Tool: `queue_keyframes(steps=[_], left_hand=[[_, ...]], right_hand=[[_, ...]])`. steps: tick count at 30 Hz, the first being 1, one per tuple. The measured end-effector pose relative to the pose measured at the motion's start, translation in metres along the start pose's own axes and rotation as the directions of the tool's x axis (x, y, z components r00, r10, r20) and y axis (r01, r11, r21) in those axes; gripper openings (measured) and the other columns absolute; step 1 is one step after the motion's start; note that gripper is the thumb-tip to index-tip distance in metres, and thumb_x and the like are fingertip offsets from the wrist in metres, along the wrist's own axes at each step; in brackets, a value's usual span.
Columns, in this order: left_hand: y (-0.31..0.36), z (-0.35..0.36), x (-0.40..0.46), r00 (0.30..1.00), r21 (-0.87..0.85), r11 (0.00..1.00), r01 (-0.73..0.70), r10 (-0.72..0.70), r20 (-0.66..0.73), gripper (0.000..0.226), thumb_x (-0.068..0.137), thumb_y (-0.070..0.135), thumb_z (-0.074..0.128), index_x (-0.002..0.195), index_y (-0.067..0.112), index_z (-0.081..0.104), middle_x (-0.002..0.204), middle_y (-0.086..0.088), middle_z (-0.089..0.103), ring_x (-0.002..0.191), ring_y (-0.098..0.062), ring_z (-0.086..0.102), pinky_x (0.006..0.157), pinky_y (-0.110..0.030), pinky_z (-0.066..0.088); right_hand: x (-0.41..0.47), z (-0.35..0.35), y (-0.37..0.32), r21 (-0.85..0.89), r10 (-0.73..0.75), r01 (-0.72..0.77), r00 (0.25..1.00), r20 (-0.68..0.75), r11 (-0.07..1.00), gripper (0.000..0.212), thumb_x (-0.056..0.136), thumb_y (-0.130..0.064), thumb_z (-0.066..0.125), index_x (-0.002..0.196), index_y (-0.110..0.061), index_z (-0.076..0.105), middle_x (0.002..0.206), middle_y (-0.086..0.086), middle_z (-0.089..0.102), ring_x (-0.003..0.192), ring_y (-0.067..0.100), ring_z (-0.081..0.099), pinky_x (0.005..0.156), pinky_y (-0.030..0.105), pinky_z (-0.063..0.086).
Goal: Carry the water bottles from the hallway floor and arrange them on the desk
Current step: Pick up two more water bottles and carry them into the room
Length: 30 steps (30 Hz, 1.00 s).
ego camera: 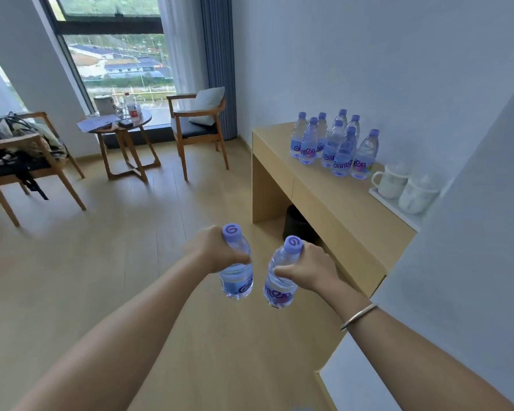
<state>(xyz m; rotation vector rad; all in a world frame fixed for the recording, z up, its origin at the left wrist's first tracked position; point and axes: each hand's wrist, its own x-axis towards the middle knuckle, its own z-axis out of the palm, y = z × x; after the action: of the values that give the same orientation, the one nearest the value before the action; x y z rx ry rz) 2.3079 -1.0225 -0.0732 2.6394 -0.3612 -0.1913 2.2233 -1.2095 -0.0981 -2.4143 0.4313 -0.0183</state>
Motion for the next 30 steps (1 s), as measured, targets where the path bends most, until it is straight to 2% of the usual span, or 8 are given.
queue_keyframes(steps=[5,8,12,14,17,20,24,30], left_hand=[[-0.003,-0.001,0.074,0.996,0.066,0.996,-0.065,0.061,0.067,0.044,0.046,0.059,0.061,0.056,0.017,0.054,0.053,0.005,0.046,0.050,-0.016,0.043,0.045,-0.020,0.034],[0.006,0.004,0.120,0.992,0.059,0.994,-0.097,0.091,0.084,0.045,0.045,0.059,0.059,0.062,0.018,0.059,0.056,0.005,0.052,0.054,-0.016,0.048,0.047,-0.020,0.037],[0.031,0.009,0.186,0.985,0.097,0.984,-0.152,0.143,0.094,0.049,0.045,0.061,0.062,0.070,0.019,0.064,0.064,0.004,0.060,0.060,-0.017,0.058,0.052,-0.023,0.044],[0.047,0.009,0.223,0.978,0.109,0.976,-0.188,0.176,0.110,0.050,0.045,0.062,0.065,0.072,0.021,0.064,0.069,0.004,0.064,0.066,-0.016,0.063,0.054,-0.023,0.047],[0.073,0.005,0.279,0.965,0.119,0.964,-0.238,0.222,0.137,0.049,0.044,0.063,0.068,0.071,0.023,0.060,0.067,0.007,0.062,0.062,-0.012,0.059,0.051,-0.022,0.045],[0.101,0.004,0.333,0.958,0.105,0.958,-0.268,0.253,0.137,0.045,0.044,0.062,0.068,0.060,0.023,0.053,0.058,0.009,0.053,0.053,-0.011,0.051,0.047,-0.019,0.037],[0.134,0.013,0.395,0.943,0.057,0.949,-0.311,0.301,0.142,0.045,0.047,0.062,0.068,0.062,0.022,0.054,0.059,0.008,0.055,0.055,-0.013,0.053,0.046,-0.020,0.036],[0.178,0.040,0.474,0.888,0.089,0.900,-0.426,0.397,0.232,0.048,0.047,0.065,0.068,0.069,0.025,0.054,0.064,0.008,0.057,0.056,-0.009,0.053,0.047,-0.021,0.039]], right_hand=[[0.062,-0.003,-0.007,-0.011,0.066,-0.066,0.997,-0.050,0.998,0.027,0.059,-0.036,0.067,0.063,-0.026,0.042,0.056,-0.010,0.043,0.051,0.007,0.040,0.047,0.022,0.029],[0.106,-0.009,-0.006,-0.038,0.093,-0.097,0.991,-0.094,0.995,0.031,0.060,-0.038,0.068,0.060,-0.023,0.040,0.051,-0.009,0.040,0.047,0.008,0.038,0.045,0.023,0.028],[0.171,-0.024,0.003,0.004,0.123,-0.124,0.982,-0.146,0.992,0.028,0.060,-0.040,0.068,0.066,-0.017,0.053,0.058,-0.007,0.049,0.054,0.014,0.047,0.050,0.025,0.035],[0.205,-0.036,0.007,0.016,0.150,-0.149,0.970,-0.191,0.989,0.029,0.060,-0.041,0.069,0.064,-0.018,0.051,0.058,-0.007,0.050,0.052,0.011,0.047,0.047,0.024,0.033],[0.255,-0.059,0.012,0.017,0.175,-0.176,0.952,-0.252,0.984,0.034,0.060,-0.042,0.070,0.058,-0.020,0.044,0.055,-0.007,0.047,0.049,0.011,0.044,0.045,0.024,0.028],[0.303,-0.083,0.021,0.036,0.181,-0.178,0.945,-0.271,0.983,0.034,0.060,-0.041,0.069,0.060,-0.017,0.044,0.055,-0.004,0.045,0.053,0.015,0.045,0.050,0.025,0.033],[0.353,-0.108,0.032,0.173,0.232,-0.186,0.924,-0.305,0.967,0.029,0.060,-0.029,0.071,0.062,-0.016,0.045,0.058,0.000,0.042,0.055,0.016,0.041,0.054,0.030,0.034],[0.402,-0.123,0.054,0.240,0.361,-0.293,0.873,-0.327,0.926,0.032,0.063,-0.026,0.070,0.057,-0.019,0.040,0.049,-0.008,0.039,0.044,0.009,0.037,0.043,0.021,0.027]])
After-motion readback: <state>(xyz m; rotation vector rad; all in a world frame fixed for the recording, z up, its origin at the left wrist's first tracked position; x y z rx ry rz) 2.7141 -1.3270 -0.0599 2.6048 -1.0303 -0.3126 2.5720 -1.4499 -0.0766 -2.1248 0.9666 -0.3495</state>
